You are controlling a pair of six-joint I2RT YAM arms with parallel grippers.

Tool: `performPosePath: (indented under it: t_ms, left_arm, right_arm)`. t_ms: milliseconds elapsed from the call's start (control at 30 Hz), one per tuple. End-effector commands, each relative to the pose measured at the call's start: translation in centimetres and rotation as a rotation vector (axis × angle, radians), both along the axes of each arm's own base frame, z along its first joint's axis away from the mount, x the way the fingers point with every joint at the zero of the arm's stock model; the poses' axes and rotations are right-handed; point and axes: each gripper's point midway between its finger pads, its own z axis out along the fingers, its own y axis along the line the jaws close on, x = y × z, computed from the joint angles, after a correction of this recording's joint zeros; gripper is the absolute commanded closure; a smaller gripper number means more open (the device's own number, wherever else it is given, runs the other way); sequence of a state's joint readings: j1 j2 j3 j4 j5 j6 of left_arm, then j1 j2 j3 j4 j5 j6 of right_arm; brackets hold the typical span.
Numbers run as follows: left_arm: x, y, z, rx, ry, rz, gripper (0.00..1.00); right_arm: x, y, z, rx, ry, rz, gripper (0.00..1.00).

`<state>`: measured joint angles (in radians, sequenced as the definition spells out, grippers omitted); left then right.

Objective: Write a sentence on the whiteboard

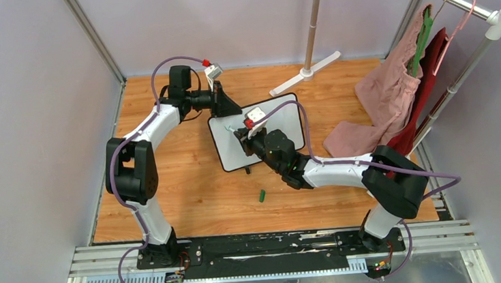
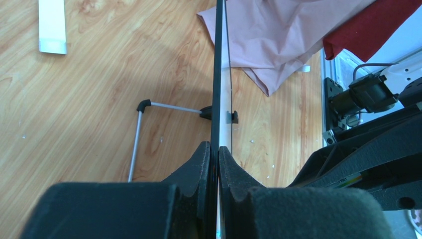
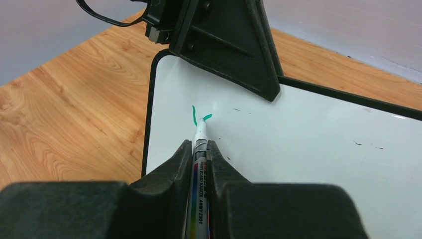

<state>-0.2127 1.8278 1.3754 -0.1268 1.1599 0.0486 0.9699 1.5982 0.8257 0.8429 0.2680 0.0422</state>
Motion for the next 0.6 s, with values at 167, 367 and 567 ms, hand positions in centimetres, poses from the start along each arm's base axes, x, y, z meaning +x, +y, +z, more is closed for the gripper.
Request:
performPosePath:
  t_ms: [167, 367, 567]
  left_arm:
    - [-0.5, 0.3, -1.0, 0.030, 0.031, 0.024, 1.00]
    - [-0.5, 0.2, -1.0, 0.030, 0.032, 0.025, 1.00]
    - [-0.5, 0.3, -0.9, 0.030, 0.031, 0.026, 1.00]
  right_arm:
    - [-0.1, -0.6, -1.9, -0.016, 0.052, -0.009, 1.00]
    - [-0.6, -0.9, -2.8, -0.026, 0.070, -0.004, 1.00]
    - [-1.2, -1.0, -3.4, -0.035, 0.082, 0.002, 1.00]
